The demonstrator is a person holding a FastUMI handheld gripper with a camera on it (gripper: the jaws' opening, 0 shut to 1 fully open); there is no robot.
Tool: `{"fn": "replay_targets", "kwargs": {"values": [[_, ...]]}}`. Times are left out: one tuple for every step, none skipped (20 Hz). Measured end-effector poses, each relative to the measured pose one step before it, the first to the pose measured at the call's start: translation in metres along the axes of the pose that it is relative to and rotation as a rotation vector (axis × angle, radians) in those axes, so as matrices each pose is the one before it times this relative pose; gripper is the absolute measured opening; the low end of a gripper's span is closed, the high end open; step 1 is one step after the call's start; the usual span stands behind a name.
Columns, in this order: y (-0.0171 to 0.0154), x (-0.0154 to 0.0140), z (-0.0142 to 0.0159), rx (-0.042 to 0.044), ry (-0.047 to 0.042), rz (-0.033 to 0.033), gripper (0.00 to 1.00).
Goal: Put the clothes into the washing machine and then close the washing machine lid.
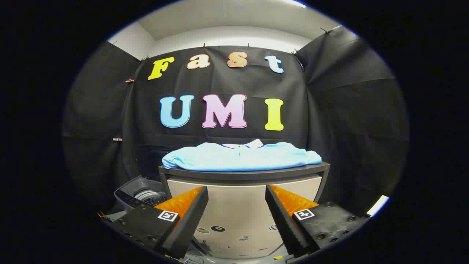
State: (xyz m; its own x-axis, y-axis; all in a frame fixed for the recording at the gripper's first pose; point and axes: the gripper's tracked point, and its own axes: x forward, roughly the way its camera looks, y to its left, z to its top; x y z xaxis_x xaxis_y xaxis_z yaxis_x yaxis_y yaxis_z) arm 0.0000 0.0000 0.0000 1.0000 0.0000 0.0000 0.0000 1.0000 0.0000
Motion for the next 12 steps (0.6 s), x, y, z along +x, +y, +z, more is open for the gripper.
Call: {"fn": "replay_targets", "kwargs": {"values": [[0.00003, -0.00010, 0.00074, -0.00020, -0.00212, 0.00025, 0.98], [0.00013, -0.00078, 0.00094, -0.00186, -0.00071, 0.00046, 0.99], [-0.00091, -0.00034, 0.00134, -0.00217, -0.00470, -0.00160, 0.98], [0.00063, -0.00051, 0.00173, 0.00018, -0.00205, 0.00097, 0.98], [-0.00054, 0.00020, 0.00036, 0.00267, 0.00069, 0.00170, 0.98], [-0.00071, 0.00051, -0.00041, -0.00012, 0.00082, -0.00175, 0.98], [-0.00019, 0.00039, 0.00055, -0.00068, -0.00002, 0.00070, 0.98], [-0.00016, -0.00009, 0.00001, -0.00171, 0.00109, -0.00150, 0.98], [-0.00059, -0.00037, 0.00106, -0.00051, -0.00109, -0.00169, 0.98], [-0.00054, -0.00043, 0.00028, -0.00301, -0.00123, 0.00014, 0.98], [0.00009, -0.00018, 0.00041, -0.00129, 0.00141, -0.00095, 0.98], [0.00114, -0.00075, 0.00073, 0.00055, -0.00085, 0.00120, 0.98]]}}
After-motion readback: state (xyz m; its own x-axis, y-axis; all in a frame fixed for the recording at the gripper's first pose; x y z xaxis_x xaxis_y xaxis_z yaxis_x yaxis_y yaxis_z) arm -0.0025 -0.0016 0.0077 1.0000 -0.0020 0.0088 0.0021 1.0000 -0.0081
